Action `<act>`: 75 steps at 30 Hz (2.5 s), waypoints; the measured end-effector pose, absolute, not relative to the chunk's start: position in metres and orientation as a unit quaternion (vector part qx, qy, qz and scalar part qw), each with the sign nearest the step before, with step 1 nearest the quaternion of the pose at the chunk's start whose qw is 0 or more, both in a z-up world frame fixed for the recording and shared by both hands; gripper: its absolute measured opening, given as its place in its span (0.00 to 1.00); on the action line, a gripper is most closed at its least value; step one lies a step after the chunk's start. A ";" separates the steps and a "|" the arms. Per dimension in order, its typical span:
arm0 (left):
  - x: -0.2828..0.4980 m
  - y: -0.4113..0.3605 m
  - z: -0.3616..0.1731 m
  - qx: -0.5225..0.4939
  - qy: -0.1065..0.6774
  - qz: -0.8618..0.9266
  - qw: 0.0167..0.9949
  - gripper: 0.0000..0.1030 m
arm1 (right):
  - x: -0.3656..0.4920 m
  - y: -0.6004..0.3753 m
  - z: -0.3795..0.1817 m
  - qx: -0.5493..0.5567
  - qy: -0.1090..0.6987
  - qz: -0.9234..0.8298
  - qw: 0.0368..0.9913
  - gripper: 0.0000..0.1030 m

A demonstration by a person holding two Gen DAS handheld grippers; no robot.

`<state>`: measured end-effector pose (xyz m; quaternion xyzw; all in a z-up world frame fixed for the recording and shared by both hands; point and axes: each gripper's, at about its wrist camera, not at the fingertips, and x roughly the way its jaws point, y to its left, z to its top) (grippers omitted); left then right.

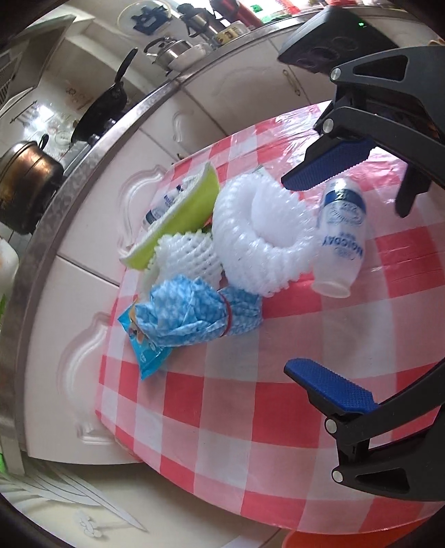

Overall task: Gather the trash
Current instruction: 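Grasp the white foam net with the left tool while the right tool grasps the white bottle, then carry the foam net and white bottle with both tools over the orange bucket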

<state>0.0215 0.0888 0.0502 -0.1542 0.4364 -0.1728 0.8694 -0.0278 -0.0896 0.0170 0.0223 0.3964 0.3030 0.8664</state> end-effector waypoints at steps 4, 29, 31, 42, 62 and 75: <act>0.027 0.088 0.047 -0.143 0.435 -0.161 0.874 0.79 | -0.025 -0.087 0.015 0.015 0.395 0.305 0.867 0.96; 0.028 0.088 0.048 -0.146 0.430 -0.161 0.876 0.21 | -0.020 -0.072 0.008 -0.016 0.408 0.296 0.864 0.61; 0.024 0.092 0.052 -0.150 0.423 -0.160 0.879 0.20 | -0.022 -0.070 0.007 -0.021 0.409 0.295 0.863 0.57; -0.004 0.119 0.070 -0.187 0.394 -0.174 0.883 0.20 | -0.039 -0.064 0.011 -0.032 0.400 0.285 0.871 0.46; -0.086 0.227 0.087 -0.215 0.341 -0.092 0.910 0.20 | -0.065 -0.029 0.061 -0.024 0.362 0.320 0.875 0.44; -0.136 0.358 0.037 -0.240 0.359 0.069 0.899 0.20 | -0.059 0.106 0.081 -0.054 0.370 0.459 0.806 0.44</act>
